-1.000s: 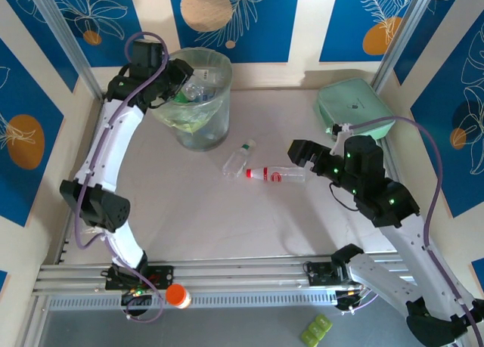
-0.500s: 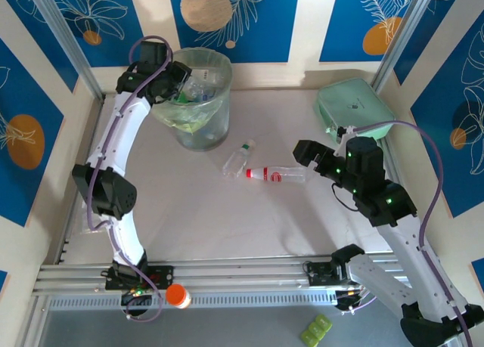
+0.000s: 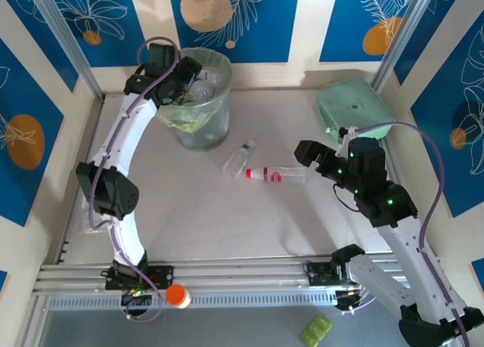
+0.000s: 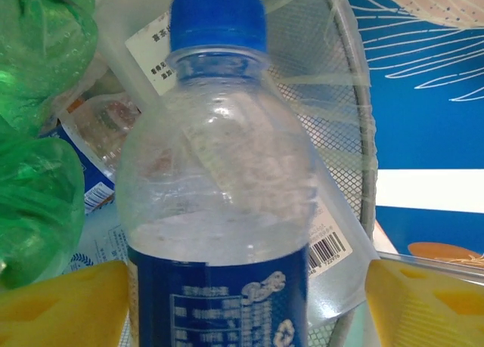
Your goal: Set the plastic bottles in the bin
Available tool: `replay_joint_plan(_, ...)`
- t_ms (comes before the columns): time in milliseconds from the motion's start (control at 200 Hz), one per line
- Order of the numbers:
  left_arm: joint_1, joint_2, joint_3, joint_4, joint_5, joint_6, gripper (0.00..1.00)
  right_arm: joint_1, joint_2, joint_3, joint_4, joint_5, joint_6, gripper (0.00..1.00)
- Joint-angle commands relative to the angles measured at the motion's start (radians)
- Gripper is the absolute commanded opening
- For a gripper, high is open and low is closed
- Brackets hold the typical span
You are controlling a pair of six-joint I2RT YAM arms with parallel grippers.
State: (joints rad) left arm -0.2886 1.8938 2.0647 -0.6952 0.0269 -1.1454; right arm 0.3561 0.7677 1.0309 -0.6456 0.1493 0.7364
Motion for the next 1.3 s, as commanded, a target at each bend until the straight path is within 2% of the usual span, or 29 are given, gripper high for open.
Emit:
replay_joint_plan(0, -0.001, -0.102, -0.024, -0.051, -0.053, 0.046, 0.81, -0.006, -0.022, 0.017, -0.012, -0.016, 0.003, 1.0)
replay_joint_plan(110, 0.0, -0.164, -0.033, -0.058, -0.097, 0.13, 0.77, -0.007, -0.028, 0.007, -0.006, -0.025, 0.007, 1.0)
replay_joint_plan(225, -0.002, -0.195, -0.01, -0.058, -0.115, 0.251, 0.67, -0.009, -0.027, -0.002, 0.004, -0.03, 0.011, 1.0)
replay_joint_plan(325, -0.004, -0.19, 0.016, -0.059, -0.112, 0.317, 0.63, -0.009, -0.026, -0.009, 0.013, -0.039, 0.015, 0.99)
replay_joint_plan(440, -0.003, -0.132, 0.07, -0.049, -0.04, 0.366, 0.56, -0.01, -0.026, -0.018, 0.023, -0.052, 0.018, 0.99)
replay_joint_plan(605, -0.003, 0.047, 0.269, -0.134, 0.073, 0.392, 0.42, -0.011, -0.024, -0.025, 0.022, -0.064, 0.014, 0.99)
replay_joint_plan(675, -0.003, 0.097, 0.3, -0.138, 0.097, 0.393, 0.39, -0.012, -0.024, -0.029, 0.021, -0.066, 0.009, 0.99)
replay_joint_plan(825, -0.003, 0.149, 0.286, -0.15, 0.093, 0.392, 0.32, -0.014, -0.021, -0.046, 0.027, -0.078, 0.011, 0.98)
replay_joint_plan(925, -0.003, 0.136, 0.197, -0.109, 0.101, 0.383, 0.3, -0.015, -0.015, -0.062, 0.036, -0.087, 0.015, 0.98)
replay_joint_plan(1090, -0.004, 0.09, 0.024, -0.005, 0.133, 0.361, 0.29, -0.014, 0.011, -0.066, 0.037, -0.095, 0.003, 0.97)
replay_joint_plan(1295, -0.003, 0.041, 0.011, 0.036, 0.178, 0.374, 0.31, -0.014, 0.045, -0.042, 0.038, -0.168, -0.067, 0.96)
